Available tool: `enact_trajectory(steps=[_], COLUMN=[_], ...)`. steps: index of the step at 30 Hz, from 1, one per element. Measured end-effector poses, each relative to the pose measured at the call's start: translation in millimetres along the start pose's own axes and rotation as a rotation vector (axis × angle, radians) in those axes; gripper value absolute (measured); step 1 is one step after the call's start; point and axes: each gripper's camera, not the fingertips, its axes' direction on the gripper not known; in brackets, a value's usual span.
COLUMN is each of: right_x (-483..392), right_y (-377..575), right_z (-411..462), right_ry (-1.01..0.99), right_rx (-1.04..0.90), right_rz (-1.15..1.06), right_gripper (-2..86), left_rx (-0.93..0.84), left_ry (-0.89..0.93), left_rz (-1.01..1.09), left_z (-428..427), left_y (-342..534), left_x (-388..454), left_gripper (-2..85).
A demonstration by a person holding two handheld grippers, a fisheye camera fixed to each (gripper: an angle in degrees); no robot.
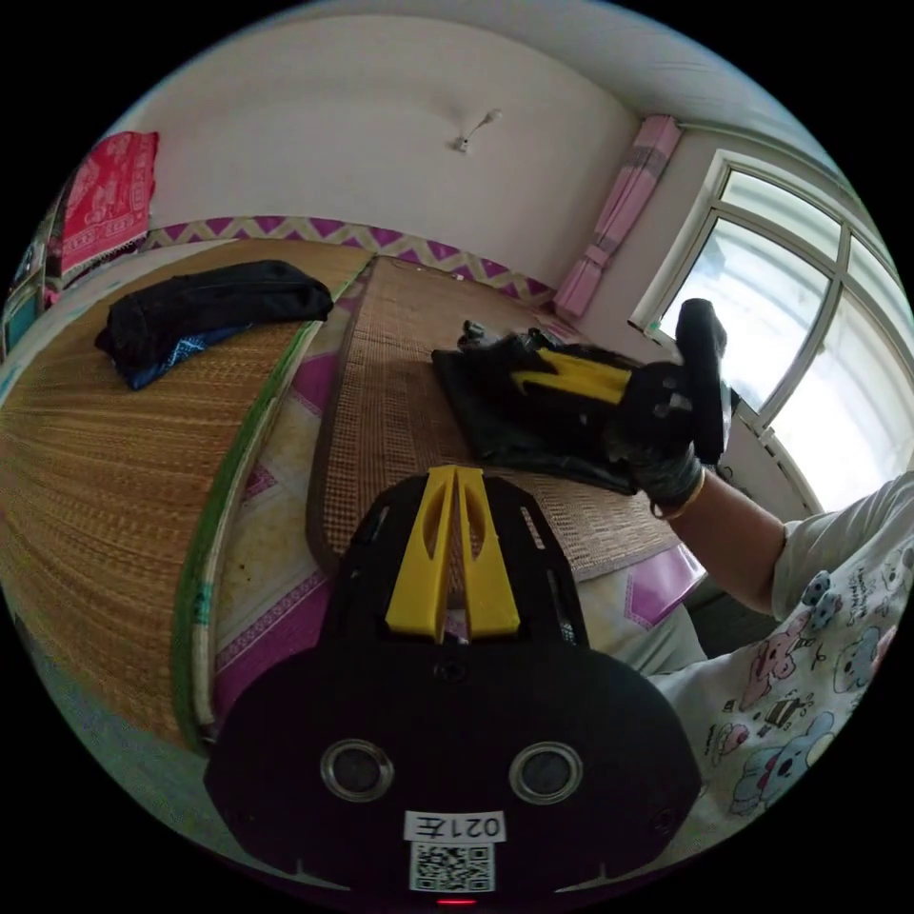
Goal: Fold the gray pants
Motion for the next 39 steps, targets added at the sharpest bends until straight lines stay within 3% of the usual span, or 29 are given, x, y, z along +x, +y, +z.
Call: enact_trajectory(steps=[5, 10, 13, 17, 22, 28, 32, 39], right_x=[-8, 100, 193, 295, 382, 406, 413, 422], right_y=[5, 36, 99, 182, 271, 295, 292, 278], right_z=[33, 42, 43, 83, 192, 266, 297, 312], right_ry=[-0.026, -0.682, -0.676, -0.563, -0.86, -1.057, -1.141, -1.131], right_rx=[0.004, -0.038, 0.051, -0.008, -0.082, -0.121, -0.108, -0.092], right_rz=[0.036, 0.196, 0.467, 0.752, 1.033, 1.066, 1.099, 1.007], right_gripper=[6.5, 9.7, 8.9, 9.4, 13.7, 16.2, 14.7, 7.2], left_rx=[-0.005, -0.016, -0.034, -0.167, -0.269, -0.408, -0.488, -0.439], left_ry=[0.047, 0.103, 0.106, 0.187, 0.312, 0.394, 0.395, 0.493], left_rz=[0.027, 0.019, 0.022, -0.027, -0.179, -0.215, -0.217, -0.267], left_z=[5, 13, 24, 56, 78, 92, 97, 78], left_y=[-54, -109, -144, -191, -221, -243, -263, -272], left_x=[-8, -26, -39, -77, -136, -162, -169, -197], left_gripper=[-0.7, 1.1, 4.1, 9.8, 13.2, 16.1, 11.9, 6.0])
